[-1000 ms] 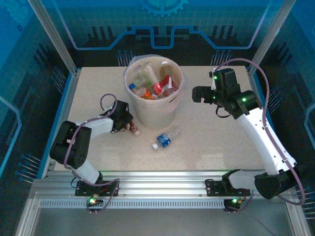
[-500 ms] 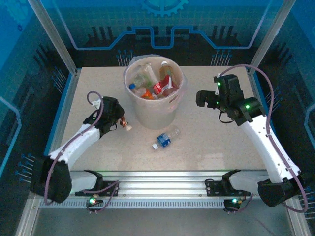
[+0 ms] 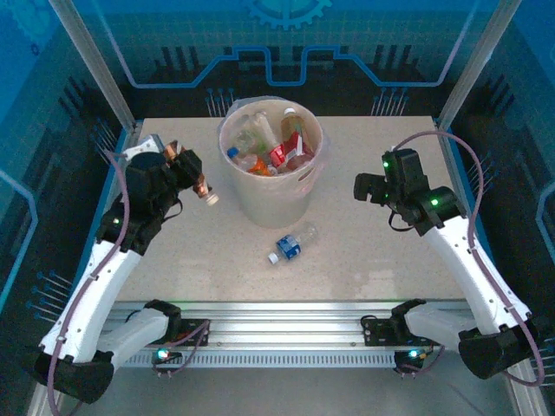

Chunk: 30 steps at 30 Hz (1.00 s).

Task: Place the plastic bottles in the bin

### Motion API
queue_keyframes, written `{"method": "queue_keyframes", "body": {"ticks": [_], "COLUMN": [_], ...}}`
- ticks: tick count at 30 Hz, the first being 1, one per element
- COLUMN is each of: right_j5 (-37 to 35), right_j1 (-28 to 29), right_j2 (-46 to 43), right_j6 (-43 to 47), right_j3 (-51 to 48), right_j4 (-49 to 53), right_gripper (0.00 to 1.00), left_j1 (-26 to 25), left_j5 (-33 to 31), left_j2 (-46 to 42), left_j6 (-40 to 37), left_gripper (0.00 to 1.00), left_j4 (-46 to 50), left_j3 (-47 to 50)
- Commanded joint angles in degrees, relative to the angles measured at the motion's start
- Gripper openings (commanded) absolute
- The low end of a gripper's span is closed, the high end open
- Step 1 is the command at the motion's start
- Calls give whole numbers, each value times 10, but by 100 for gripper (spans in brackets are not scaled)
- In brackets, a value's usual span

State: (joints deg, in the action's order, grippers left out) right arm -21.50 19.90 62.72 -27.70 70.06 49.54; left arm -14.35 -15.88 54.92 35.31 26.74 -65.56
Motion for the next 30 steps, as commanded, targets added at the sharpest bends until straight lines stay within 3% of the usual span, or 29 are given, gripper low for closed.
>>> {"method": "queue_keyframes", "body": {"ticks": [1,13,23,30], "right_j5": [-24,-28,-22,-26], "right_j1": [-8,-8,-9,-9], "right_j2": [-22,-33,-20,-19], "right_j6": [-19,-30,-31,-31], "right_j3": [-12,-32,-34,-34], "right_j4": [-13,-8,-9,-8], "right_gripper": [100,100,100,100], "left_j1": [6,-10,-34,-57], "left_j5": [62,259,309,306], "left_j2": [19,260,438,519], "left_j6": [-32,-76,-98,-134], "left_gripper": [40,40,43,44], "left_j4": [-18,-24,29,89], "left_j3": [-53,-319,-494,-571]}}
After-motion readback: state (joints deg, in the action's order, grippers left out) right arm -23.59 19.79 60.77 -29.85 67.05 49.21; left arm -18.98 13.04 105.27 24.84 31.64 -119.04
